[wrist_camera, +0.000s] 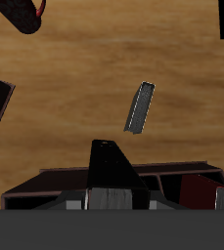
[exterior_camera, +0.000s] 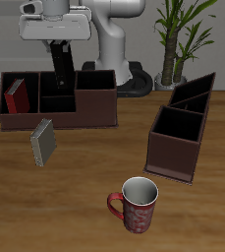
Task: Place the red book into the back desk caddy's left compartment and place the black book into the back desk caddy's left compartment and place the yellow book into the left desk caddy's right compartment
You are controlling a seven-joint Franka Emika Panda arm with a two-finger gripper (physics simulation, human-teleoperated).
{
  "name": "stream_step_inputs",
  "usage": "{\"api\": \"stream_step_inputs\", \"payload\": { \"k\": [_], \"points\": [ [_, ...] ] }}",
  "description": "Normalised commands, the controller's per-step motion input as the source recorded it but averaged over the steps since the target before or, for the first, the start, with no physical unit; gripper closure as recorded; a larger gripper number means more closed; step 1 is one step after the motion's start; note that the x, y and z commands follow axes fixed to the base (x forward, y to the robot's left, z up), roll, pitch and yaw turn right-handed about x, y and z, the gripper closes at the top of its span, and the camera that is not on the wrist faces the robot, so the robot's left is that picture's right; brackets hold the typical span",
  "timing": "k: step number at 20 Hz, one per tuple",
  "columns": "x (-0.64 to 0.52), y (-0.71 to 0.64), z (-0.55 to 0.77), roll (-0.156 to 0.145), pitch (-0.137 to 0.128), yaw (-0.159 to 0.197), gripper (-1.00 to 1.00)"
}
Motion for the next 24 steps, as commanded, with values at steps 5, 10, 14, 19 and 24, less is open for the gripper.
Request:
{"api": "stream_step_inputs", "payload": {
  "k": [5,10,14,19,24],
  "points": [
    [-0.42,-0.20,0.00,-0.034,-0.001,0.034,1.00],
    [-0.35,-0.02,0.11,0.026,-0.021,0.053,1.00],
    [-0.27,-0.13,0.12,-0.006,-0.030,0.062,1.00],
    [-0.11,-0.52,0.10,-0.075,0.017,-0.062,1.00],
    [-0.01,-0.38,-0.04,-0.074,0.025,-0.021,1.00]
  ]
}}
